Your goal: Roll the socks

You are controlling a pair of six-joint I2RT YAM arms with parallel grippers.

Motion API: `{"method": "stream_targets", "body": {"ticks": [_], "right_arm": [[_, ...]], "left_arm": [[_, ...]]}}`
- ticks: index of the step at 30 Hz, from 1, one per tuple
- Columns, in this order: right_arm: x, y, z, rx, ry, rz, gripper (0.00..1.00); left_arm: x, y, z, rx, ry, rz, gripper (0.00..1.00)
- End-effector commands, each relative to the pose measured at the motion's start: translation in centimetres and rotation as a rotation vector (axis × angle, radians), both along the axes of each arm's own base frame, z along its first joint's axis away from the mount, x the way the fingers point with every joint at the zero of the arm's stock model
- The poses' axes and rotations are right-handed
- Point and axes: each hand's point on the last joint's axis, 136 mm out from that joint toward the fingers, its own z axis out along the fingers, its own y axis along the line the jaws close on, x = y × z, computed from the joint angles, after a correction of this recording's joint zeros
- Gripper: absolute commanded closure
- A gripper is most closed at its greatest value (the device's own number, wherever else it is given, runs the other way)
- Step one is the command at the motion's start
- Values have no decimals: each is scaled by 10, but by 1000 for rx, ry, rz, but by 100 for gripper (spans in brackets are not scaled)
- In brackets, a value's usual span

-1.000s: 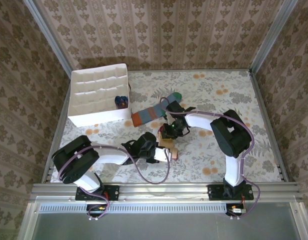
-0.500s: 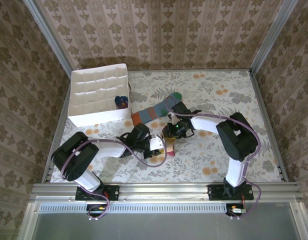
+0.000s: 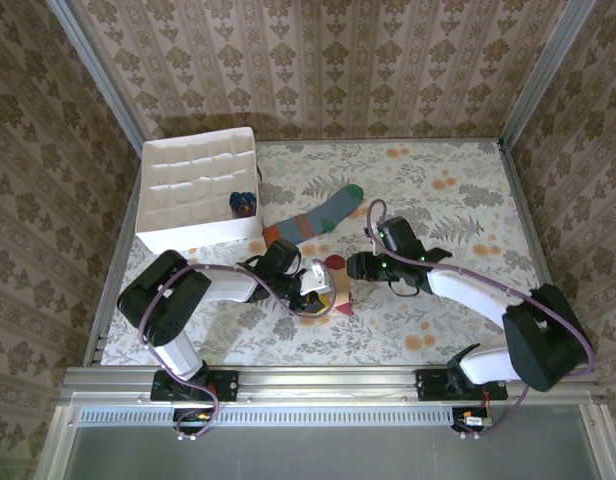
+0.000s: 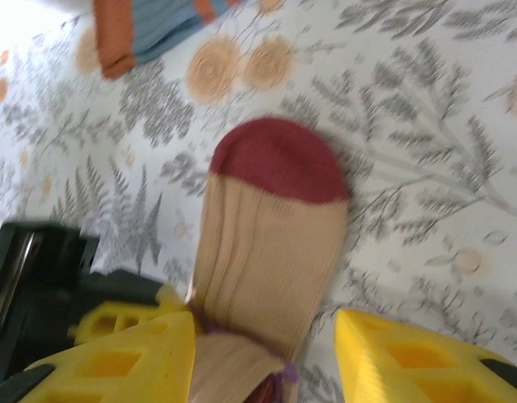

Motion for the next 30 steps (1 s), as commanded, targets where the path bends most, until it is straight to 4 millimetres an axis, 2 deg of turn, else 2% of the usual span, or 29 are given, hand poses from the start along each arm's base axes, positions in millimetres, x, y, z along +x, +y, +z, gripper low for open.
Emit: {"method": "stream_targets", "body": {"ticks": [1, 6, 15, 17, 21, 23, 26, 30], "right_arm": [[-18, 6, -5, 32, 20, 12, 52], [-39, 10, -25, -13, 119, 14, 51], [-48, 22, -56, -61, 245, 19, 56], [-47, 24, -62, -64, 265, 16, 64], [-50, 28, -72, -67, 324, 11, 89], [-52, 26, -76, -83, 348, 3, 95], [-58, 20, -84, -130, 395, -1, 99], [-63, 16, -94, -173, 446, -4, 100]], "left_arm": [[-20, 18, -28, 112, 142, 10, 100], [-18, 18, -31, 121, 143, 12, 100], [-13, 17, -32, 131, 128, 19, 100], [-12, 17, -32, 130, 120, 19, 100], [-11, 18, -29, 127, 92, 15, 99], [-9, 19, -26, 121, 70, 22, 88], [-6, 19, -15, 97, 36, 29, 75], [2, 20, 7, 43, -13, 44, 68]]}}
